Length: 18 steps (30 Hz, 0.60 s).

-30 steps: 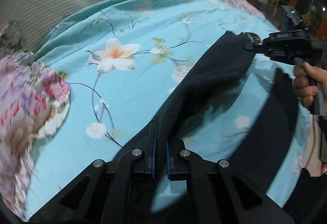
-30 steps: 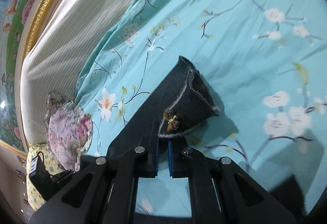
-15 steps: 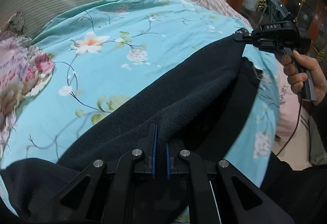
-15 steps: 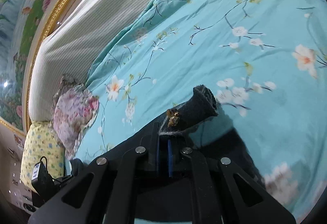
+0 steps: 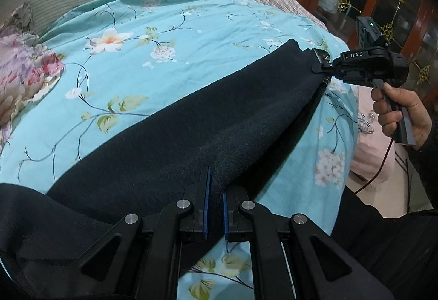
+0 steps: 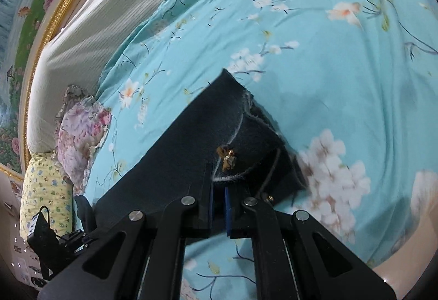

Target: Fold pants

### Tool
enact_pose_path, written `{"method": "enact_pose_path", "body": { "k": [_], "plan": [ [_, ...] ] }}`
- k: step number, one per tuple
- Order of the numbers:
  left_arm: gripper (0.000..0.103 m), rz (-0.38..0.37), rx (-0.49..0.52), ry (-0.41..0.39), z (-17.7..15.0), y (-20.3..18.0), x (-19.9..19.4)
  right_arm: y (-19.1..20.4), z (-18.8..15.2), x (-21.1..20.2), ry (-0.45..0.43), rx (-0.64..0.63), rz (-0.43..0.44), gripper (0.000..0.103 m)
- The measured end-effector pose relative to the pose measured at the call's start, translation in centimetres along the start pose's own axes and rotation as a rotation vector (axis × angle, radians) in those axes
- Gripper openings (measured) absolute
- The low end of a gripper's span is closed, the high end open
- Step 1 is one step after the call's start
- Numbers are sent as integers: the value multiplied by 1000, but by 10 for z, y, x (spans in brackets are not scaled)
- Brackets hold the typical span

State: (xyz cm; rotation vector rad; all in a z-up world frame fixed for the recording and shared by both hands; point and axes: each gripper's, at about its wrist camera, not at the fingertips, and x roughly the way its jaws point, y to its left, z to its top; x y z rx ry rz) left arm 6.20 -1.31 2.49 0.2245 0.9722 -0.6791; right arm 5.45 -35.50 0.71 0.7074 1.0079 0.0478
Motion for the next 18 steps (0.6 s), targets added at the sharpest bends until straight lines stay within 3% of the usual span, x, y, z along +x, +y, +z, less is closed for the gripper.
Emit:
{"method": "enact_pose_path", "body": {
  "k": [8, 12, 17, 18],
  "plan": [
    [9, -4, -26, 30, -13, -3, 15, -6, -10, -1, -7, -7, -40, 8],
    [16, -8, -57, 67, -24, 1, 29, -15, -13, 2, 6, 31, -51, 15],
    [39, -22, -89, 52, -39, 1, 23, -13, -16, -14, -31, 22, -71, 30],
    [41, -20, -99, 45, -42, 1, 20, -10, -17, -16, -41, 18, -78, 39]
  ]
}}
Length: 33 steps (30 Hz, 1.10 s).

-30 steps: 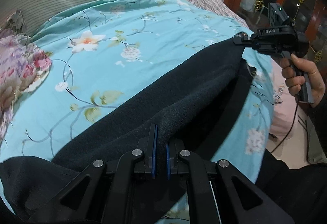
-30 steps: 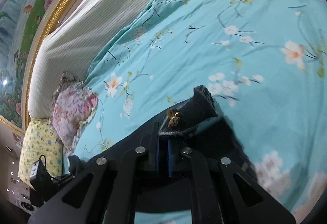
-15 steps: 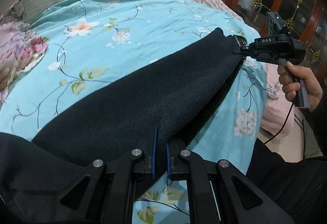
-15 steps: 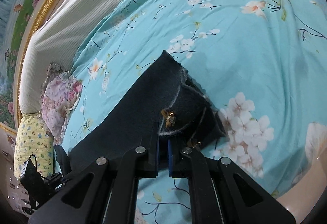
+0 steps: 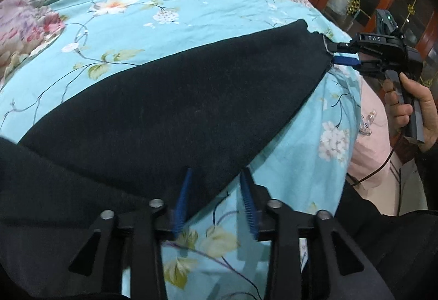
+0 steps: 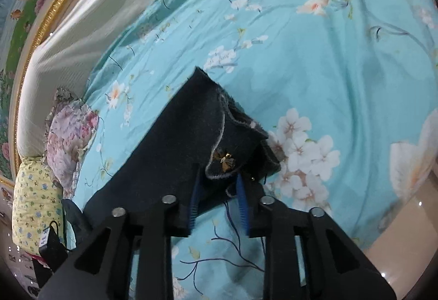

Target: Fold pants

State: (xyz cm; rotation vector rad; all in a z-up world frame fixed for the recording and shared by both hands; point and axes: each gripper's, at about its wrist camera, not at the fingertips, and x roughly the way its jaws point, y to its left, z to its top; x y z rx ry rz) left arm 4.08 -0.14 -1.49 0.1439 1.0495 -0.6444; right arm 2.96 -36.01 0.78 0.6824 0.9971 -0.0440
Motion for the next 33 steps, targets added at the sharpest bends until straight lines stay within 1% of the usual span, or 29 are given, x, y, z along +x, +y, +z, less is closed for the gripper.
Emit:
{"method": "enact_pose_path", "body": {
  "k": [1, 2, 3, 5, 7, 9, 10, 11, 14, 17, 21, 27, 33],
  "plan": [
    [45, 3, -16, -9, -2, 1, -5, 2, 0, -6, -23, -10, -29, 49],
    [46, 4, -27, -16, -4, 2, -9, 4, -1, -11, -46, -20, -51, 52],
    [46, 5, -43, -29, -7, 4, -14, 7, -1, -17, -76, -33, -64, 53],
    [48, 7, -82, -53, -12, 11, -25, 14, -3, -28, -122, -56, -56, 53],
    [49, 9, -127, -79, -17, 19, -36, 25, -5, -34, -146, -87, -37, 53],
    [52, 25, -170, -103, -21, 29, -49, 39, -8, -34, -148, -126, -3, 53],
    [57, 46, -188, -114, -23, 34, -55, 47, -10, -32, -138, -146, 20, 53],
    [57, 66, -208, -127, -25, 40, -61, 53, -12, -30, -129, -159, 35, 53],
    [57, 92, -275, -160, -33, 61, -77, 78, -21, -15, -76, -215, 98, 53],
    [57, 124, -340, -191, -41, 82, -96, 106, -36, 6, -1, -275, 160, 53],
    [59, 162, -399, -228, -50, 108, -119, 141, -58, 29, 87, -360, 221, 53],
    [62, 225, -461, -252, -60, 145, -145, 187, -85, 58, 201, -465, 305, 53],
    [70, 289, -459, -237, -55, 192, -163, 230, -105, 84, 295, -554, 365, 53]
  ]
}}
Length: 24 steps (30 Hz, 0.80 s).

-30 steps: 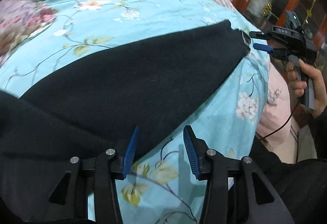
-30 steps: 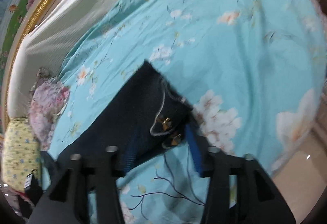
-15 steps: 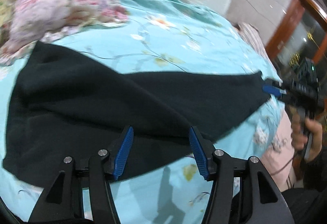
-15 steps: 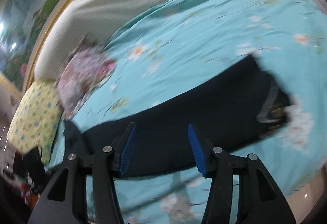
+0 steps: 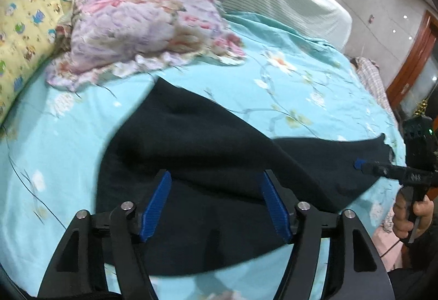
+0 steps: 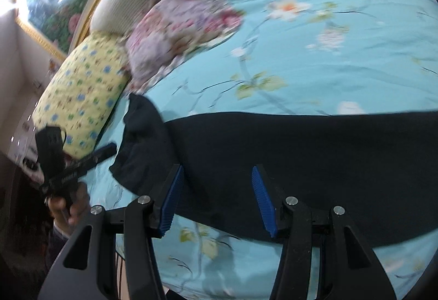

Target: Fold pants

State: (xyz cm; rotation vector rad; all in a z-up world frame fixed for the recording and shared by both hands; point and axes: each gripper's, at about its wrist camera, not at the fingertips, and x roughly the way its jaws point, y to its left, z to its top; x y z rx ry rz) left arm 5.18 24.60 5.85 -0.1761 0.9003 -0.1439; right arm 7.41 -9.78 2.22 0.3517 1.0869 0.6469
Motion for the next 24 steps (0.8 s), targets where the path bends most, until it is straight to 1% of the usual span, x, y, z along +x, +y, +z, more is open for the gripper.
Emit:
{"method": "enact_pose_path", "body": {
  "k": [3, 4, 7, 9, 12, 15, 18, 22, 24],
  "plan": [
    [71, -5, -2, 16, 21, 24, 5, 13, 4, 18, 40, -32, 31, 53],
    [74, -14, -3, 21, 27, 29, 8, 17, 7, 26, 59, -41, 46, 53],
    [76, -67, -9, 56, 50, 53, 22, 26, 13, 43, 110, -71, 58, 54],
    [77, -117, -15, 98, 62, 68, 35, 28, 15, 52, 135, -83, 67, 54],
    [77, -171, -20, 158, 76, 84, 58, 33, 21, 65, 171, -100, 70, 54],
    [77, -246, -24, 212, 85, 92, 79, 37, 26, 76, 196, -115, 76, 54],
    [77, -330, -16, 241, 93, 94, 94, 40, 30, 86, 216, -125, 78, 54],
    [77, -396, -19, 265, 97, 94, 107, 44, 34, 101, 251, -139, 91, 54],
    [71, -407, -15, 268, 95, 92, 110, 47, 34, 108, 271, -149, 97, 54]
  ]
}}
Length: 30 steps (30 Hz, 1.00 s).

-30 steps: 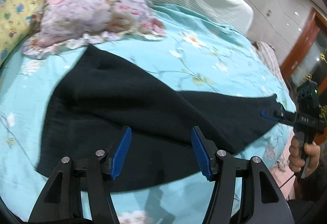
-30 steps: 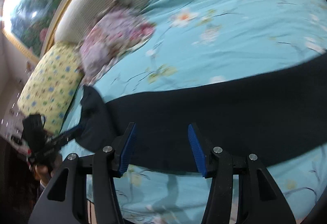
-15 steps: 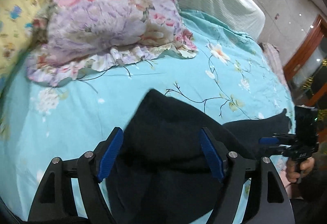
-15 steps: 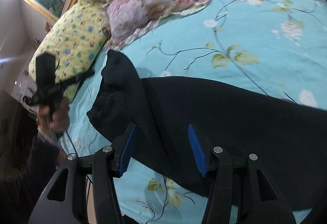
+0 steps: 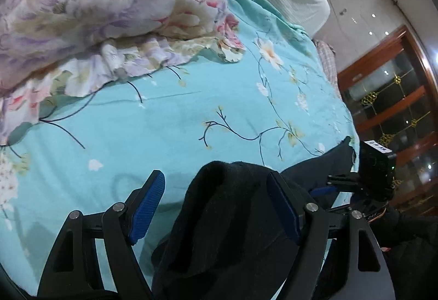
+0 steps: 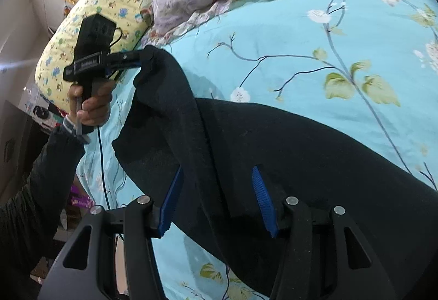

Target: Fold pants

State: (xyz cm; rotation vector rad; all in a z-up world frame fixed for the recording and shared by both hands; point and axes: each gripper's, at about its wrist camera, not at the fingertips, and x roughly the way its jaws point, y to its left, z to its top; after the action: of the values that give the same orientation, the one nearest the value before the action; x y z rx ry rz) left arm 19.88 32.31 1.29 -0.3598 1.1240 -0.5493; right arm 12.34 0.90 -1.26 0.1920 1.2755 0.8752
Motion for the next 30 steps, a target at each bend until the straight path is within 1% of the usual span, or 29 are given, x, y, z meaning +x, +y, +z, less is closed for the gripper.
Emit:
{"method": "enact_pose_path", "body": {
  "k": [1, 2, 3, 4, 5, 6, 7, 8, 9, 10, 14, 18, 21, 23, 26, 30],
  "plan": [
    [58, 6, 4, -3, -2, -1, 1, 1, 1, 4, 8, -7, 2, 54],
    [40, 4, 4, -3, -4, -1, 1, 2, 1, 5, 11, -13, 3, 54],
    [33, 6, 6, -5, -6, -3, 0, 4, 1, 9, 17, -26, 1, 54],
    [27, 9, 19, -6, -8, -6, -2, 6, 1, 10, 20, -35, -1, 49],
    [24, 26, 34, -17, -12, -10, -5, 8, 0, 12, 19, -48, -6, 42],
    [22, 37, 46, -27, -15, -14, -8, 11, 1, 14, 19, -57, -8, 27],
    [17, 48, 59, -39, -18, -19, -12, 13, 1, 16, 22, -70, -10, 16],
    [14, 59, 71, -54, -22, -25, -17, 16, 0, 16, 18, -78, -9, 13],
    [13, 72, 81, -71, -27, -30, -23, 17, -1, 15, 11, -84, -8, 8],
    [12, 81, 88, -88, -31, -34, -28, 20, -2, 12, -3, -96, -8, 8],
    [9, 116, 97, -162, -54, -50, -52, 37, -9, 0, -42, -150, -4, 7],
    [9, 153, 71, -245, -86, -56, -73, 55, -21, -9, -67, -221, -14, 7],
    [10, 183, 17, -311, -111, -53, -81, 63, -30, -7, -66, -254, -23, 7],
    [10, 180, -25, -350, -130, -51, -85, 65, -36, -3, -59, -265, -25, 7],
    [10, 192, -53, -369, -147, -51, -83, 72, -45, 5, -52, -302, -55, 7],
    [10, 178, -109, -400, -167, -47, -83, 76, -52, 14, -37, -331, -85, 7]
  ]
}}
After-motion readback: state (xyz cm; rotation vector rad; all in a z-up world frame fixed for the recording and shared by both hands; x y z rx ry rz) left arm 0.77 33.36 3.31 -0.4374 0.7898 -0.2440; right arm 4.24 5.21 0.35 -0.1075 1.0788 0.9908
